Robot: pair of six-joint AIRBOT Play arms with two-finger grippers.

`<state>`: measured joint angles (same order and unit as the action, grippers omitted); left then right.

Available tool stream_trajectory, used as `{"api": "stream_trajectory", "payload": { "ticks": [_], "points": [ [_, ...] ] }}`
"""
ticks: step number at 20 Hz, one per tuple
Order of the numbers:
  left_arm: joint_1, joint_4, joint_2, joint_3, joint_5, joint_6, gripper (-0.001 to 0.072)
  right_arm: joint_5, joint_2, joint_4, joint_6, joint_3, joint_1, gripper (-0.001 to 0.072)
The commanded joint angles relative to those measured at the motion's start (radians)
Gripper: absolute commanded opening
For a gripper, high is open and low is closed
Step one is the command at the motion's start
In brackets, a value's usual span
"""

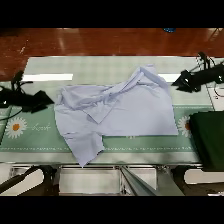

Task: Fold the shirts.

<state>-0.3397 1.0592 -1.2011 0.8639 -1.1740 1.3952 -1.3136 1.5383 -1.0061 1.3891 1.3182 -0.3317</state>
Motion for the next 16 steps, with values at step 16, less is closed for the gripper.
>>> {"api": "stream_trajectory", "payload": {
  "ticks": [16],
  "points": [
    [-0.068,-0.271,0.077,-0.487,0.075,-0.127,0.0506,0.204,-0.678,0.204,-0.045,-0.716,-0.142,0.0419]
  ]
}}
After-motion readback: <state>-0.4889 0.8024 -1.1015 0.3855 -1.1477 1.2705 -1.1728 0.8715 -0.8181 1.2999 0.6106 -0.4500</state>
